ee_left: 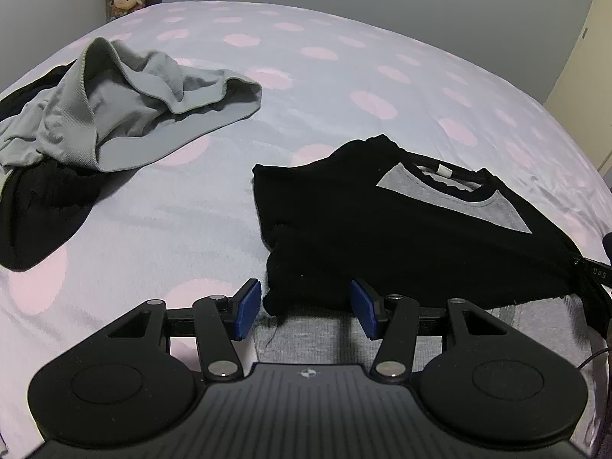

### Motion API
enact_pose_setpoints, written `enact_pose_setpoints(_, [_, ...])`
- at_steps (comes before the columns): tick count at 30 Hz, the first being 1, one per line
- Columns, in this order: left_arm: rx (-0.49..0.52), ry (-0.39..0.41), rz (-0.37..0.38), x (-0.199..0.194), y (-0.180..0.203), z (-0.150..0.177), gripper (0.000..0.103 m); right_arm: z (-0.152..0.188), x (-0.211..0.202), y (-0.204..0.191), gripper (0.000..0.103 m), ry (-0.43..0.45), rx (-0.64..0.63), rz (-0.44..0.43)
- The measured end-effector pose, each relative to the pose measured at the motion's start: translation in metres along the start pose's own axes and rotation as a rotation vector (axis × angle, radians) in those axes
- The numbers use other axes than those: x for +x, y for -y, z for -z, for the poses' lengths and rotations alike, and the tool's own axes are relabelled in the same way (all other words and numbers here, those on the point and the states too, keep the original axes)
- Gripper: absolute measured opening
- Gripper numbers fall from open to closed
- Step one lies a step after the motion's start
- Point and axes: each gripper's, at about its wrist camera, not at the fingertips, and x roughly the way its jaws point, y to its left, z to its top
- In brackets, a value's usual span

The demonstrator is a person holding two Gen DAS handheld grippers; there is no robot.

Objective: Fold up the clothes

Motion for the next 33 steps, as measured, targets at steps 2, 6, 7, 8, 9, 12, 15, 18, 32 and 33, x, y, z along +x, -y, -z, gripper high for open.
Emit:
enact_pose_setpoints(2, [0.000,0.005,-0.006,-0.001,0.001,0.001,0.050,-0.002,-0.003,0.002,0.004,0.035,0.011,0.029])
enact_pose_setpoints(6, [0.002,-0.004,-0.018,0.000,0.002,0.003,0.050,-0.007,-0.003,0.019,0.004,0.062,0.097,0.089])
enact_pose_setpoints(7, [-0.002,-0.007,-0.020,0.000,0.001,0.003,0.050,-0.007,0.000,0.023,0.004,0.049,0.120,0.082])
enact_pose_setpoints(8, [-0.008,-0.009,-0.020,0.001,0.001,0.004,0.050,-0.006,0.001,0.025,0.004,0.042,0.135,0.082])
enact_pose_setpoints(9, [-0.015,-0.009,-0.019,0.000,0.000,0.004,0.050,-0.005,0.002,0.027,0.006,0.037,0.148,0.081])
enact_pose_setpoints(12, [-0.023,-0.004,-0.012,-0.004,0.001,0.005,0.050,-0.003,-0.005,0.027,0.030,0.051,0.161,0.065])
enact_pose_setpoints(15, [-0.022,0.001,-0.008,-0.011,0.004,0.006,0.050,-0.001,-0.018,0.028,0.031,0.063,0.172,0.059])
enact_pose_setpoints(18, [-0.024,0.003,-0.007,-0.020,0.008,0.008,0.050,0.003,-0.043,0.033,0.031,0.058,0.192,0.078])
enact_pose_setpoints(32, [-0.067,0.051,0.052,-0.072,0.020,0.028,0.051,0.046,-0.221,0.076,0.034,0.115,0.167,0.300])
enact_pose_setpoints(33, [-0.074,0.052,0.055,-0.074,0.020,0.029,0.051,0.052,-0.230,0.083,0.034,0.113,0.175,0.324])
